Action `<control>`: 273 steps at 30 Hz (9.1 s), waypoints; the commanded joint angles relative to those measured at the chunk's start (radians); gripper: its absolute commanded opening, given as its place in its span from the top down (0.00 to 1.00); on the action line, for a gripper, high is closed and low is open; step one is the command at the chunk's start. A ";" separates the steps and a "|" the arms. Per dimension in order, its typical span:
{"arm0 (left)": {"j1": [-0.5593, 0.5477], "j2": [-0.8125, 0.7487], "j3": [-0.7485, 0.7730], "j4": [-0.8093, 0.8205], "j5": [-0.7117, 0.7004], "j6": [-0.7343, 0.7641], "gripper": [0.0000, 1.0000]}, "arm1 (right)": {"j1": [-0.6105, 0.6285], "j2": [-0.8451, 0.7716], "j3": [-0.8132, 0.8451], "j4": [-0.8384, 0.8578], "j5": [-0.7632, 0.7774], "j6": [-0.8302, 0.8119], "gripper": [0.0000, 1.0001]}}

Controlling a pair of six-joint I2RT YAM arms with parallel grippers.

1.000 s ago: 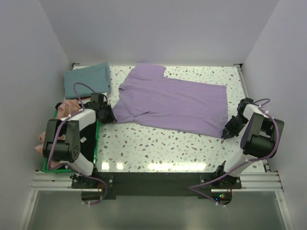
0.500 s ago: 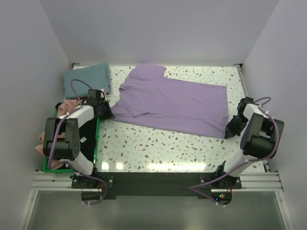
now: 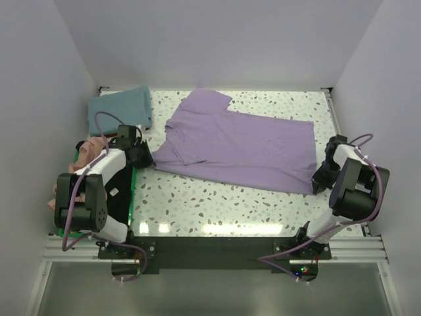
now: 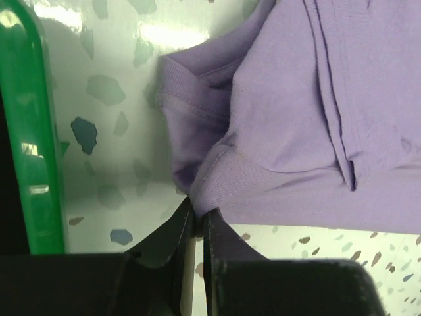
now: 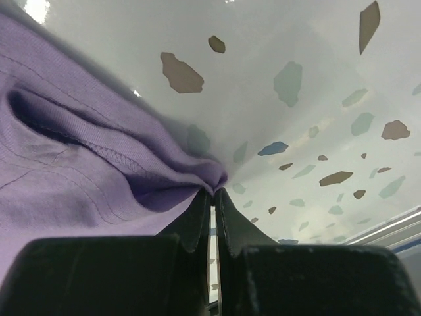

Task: Fold and stack the t-shirts
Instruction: Fold the tshirt

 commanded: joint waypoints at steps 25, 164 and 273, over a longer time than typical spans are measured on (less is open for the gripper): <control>-0.215 -0.166 0.086 -0.023 -0.012 -0.130 0.35 | 0.043 -0.108 0.141 0.072 -0.141 -0.042 0.55; -0.221 0.112 -0.191 0.220 -0.007 -0.100 0.34 | 0.039 0.140 0.325 0.096 -0.106 -0.098 0.96; -0.459 0.425 0.482 0.066 -0.067 -0.061 1.00 | 0.516 -0.088 -0.142 0.294 -0.232 0.061 0.71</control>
